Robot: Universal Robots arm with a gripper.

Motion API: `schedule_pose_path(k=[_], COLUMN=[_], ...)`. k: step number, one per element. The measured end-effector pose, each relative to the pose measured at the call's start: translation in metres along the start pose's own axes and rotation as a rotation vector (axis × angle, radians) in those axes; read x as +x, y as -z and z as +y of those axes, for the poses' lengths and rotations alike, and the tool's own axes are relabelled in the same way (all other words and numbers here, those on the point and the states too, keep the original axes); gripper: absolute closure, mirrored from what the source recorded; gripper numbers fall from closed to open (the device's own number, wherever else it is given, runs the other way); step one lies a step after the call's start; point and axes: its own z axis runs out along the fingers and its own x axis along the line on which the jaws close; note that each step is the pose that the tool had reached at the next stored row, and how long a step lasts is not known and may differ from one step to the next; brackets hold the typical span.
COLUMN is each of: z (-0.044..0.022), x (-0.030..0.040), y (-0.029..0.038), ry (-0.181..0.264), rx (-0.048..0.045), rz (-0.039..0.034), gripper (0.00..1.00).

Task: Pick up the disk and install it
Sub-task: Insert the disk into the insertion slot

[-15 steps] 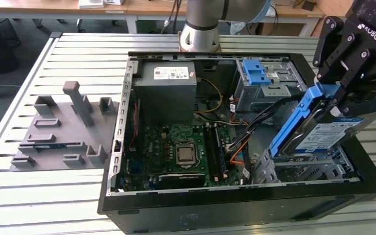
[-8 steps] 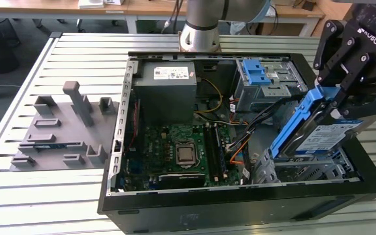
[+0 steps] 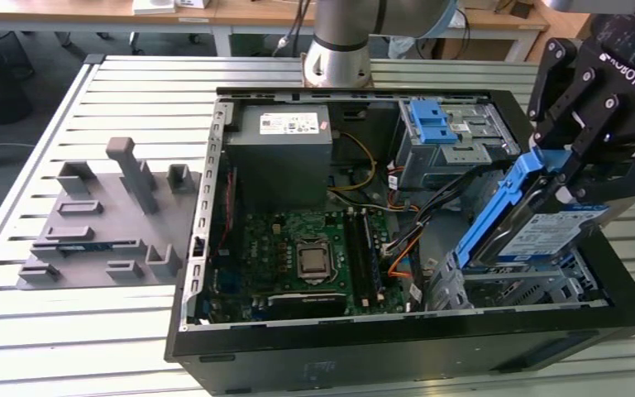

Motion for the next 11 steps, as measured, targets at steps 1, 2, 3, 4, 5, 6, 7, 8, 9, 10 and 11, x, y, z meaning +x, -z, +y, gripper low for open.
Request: schedule_pose_path(k=[1, 2, 3, 4, 5, 6, 7, 8, 9, 10, 11], z=[0.0, 0.0, 0.0001, 0.0001, 0.0001, 0.0001, 0.0, 0.0, 0.0, 0.0, 0.0], x=[-0.0001, -0.0001, -0.0001, -0.0001, -0.0001, -0.0001, -0.0002, -0.0002, -0.0003, -0.0004, -0.0005], y=[0.0001, 0.0, 0.0, 0.0, -0.0001, -0.0002, -0.0004, -0.0007, -0.001, -0.0014, -0.0017], ry=[0.002, 0.004, 0.006, 0.007, 0.008, 0.008, 0.009, 0.008, 0.009, 0.009, 0.01], rx=[0.0, -0.0001, -0.0002, -0.0002, -0.0002, -0.0002, -0.0002, -0.0002, -0.0002, -0.0002, -0.0002], rz=[0.0002, 0.0002, 0.0002, 0.0001, 0.0002, 0.0001, 0.0, -0.0001, 0.0001, 0.0, 0.0001], gripper=[0.64, 0.64, 0.64, 0.64, 0.64, 0.64, 0.64, 0.64, 0.64, 0.64, 0.64])
